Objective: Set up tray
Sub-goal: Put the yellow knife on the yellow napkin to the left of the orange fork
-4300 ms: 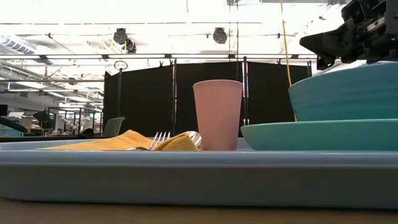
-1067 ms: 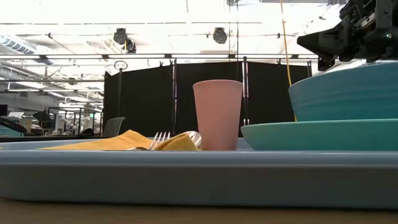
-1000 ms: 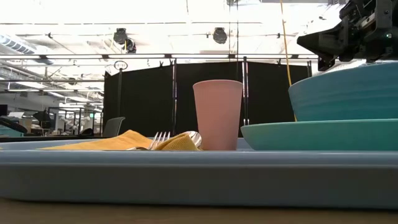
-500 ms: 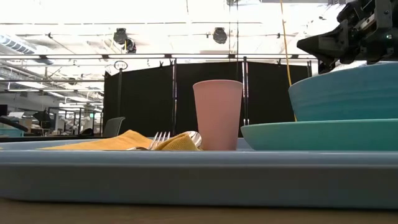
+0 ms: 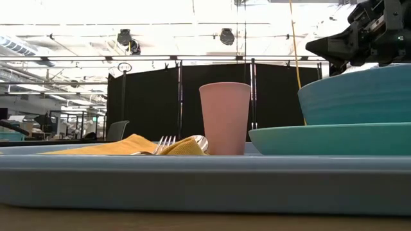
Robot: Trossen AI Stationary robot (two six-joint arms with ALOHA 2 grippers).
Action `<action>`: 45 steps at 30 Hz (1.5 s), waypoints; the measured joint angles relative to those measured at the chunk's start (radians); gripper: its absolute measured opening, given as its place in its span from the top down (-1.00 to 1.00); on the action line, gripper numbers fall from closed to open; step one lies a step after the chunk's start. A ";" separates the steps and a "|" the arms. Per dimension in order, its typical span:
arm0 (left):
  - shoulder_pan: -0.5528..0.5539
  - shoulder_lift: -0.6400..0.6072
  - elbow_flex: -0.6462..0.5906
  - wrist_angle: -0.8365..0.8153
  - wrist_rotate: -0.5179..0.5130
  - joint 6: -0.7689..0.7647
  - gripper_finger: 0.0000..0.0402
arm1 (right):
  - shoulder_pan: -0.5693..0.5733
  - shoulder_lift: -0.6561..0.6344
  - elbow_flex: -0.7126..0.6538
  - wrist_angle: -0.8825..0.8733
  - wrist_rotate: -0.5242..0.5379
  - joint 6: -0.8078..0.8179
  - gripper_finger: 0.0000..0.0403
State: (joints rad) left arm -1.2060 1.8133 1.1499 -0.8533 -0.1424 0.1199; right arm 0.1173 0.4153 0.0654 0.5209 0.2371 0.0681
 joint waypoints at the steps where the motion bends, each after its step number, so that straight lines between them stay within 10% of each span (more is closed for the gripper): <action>1: 0.000 0.000 -0.011 0.017 0.012 0.007 -0.22 | 0.000 0.000 0.000 0.000 0.000 0.000 1.00; 14: 0.038 -0.006 -0.108 0.136 0.077 0.118 -0.20 | 0.000 0.000 0.000 -0.002 0.001 -0.001 1.00; 24: 0.083 -0.004 -0.128 0.161 0.163 0.150 0.32 | 0.000 0.000 0.000 -0.002 0.002 -0.008 1.00; 45: 0.125 0.005 -0.046 0.019 0.041 0.235 0.74 | 0.000 0.000 0.000 -0.003 0.000 -0.008 1.00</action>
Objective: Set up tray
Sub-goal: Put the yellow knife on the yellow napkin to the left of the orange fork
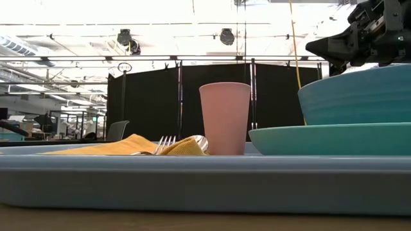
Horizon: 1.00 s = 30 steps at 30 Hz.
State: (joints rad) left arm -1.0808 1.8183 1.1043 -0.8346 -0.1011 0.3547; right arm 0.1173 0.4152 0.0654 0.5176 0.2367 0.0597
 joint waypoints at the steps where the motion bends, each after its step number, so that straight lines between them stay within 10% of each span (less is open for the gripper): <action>1: 0.010 0.001 0.016 -0.027 -0.009 0.012 0.74 | 0.000 0.000 0.000 -0.004 0.000 0.000 1.00; 16: 0.222 -0.005 0.291 -0.393 -0.104 0.329 0.74 | 0.000 0.000 0.000 -0.058 -0.002 -0.019 1.00; 30: 0.474 -0.007 0.398 -0.278 -0.163 0.640 0.74 | 0.000 0.000 0.000 -0.014 -0.002 -0.050 1.00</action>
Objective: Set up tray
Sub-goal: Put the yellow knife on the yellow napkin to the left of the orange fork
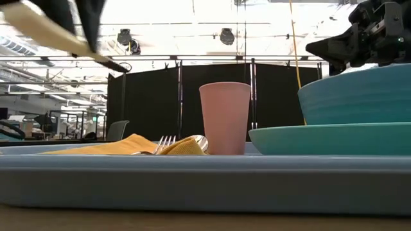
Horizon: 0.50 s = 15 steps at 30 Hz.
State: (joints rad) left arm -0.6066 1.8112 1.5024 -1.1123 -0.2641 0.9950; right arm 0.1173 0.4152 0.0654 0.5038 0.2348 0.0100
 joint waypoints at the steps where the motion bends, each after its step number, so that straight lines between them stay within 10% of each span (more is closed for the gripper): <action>1: 0.017 0.001 0.000 0.018 0.000 0.021 0.74 | 0.000 0.000 0.000 0.007 0.000 -0.004 1.00; 15: 0.136 0.162 0.000 0.126 0.037 0.264 0.74 | 0.000 0.000 0.000 0.046 0.000 -0.022 1.00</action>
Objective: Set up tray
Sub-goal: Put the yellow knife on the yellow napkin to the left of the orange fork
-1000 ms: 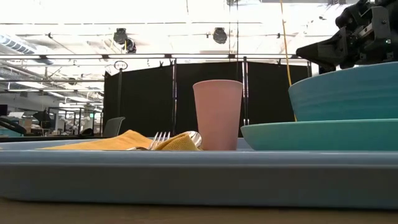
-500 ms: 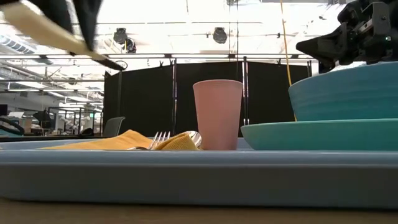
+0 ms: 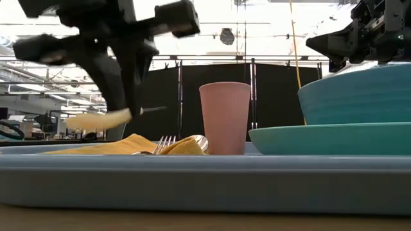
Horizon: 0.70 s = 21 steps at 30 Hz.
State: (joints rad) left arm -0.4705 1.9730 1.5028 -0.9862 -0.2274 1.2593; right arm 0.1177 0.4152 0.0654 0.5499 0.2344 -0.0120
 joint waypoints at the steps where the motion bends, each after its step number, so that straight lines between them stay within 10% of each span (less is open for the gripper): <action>1: 0.001 0.010 0.000 0.000 0.005 0.011 0.74 | 0.000 0.000 0.000 0.000 0.000 0.000 1.00; 21: -0.012 0.020 -0.017 0.114 0.146 -0.172 0.74 | 0.000 0.000 0.000 0.000 0.000 0.000 1.00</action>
State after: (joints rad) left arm -0.4829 1.9930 1.4857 -0.8725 -0.0810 1.0870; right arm 0.1174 0.4152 0.0654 0.5495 0.2340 -0.0116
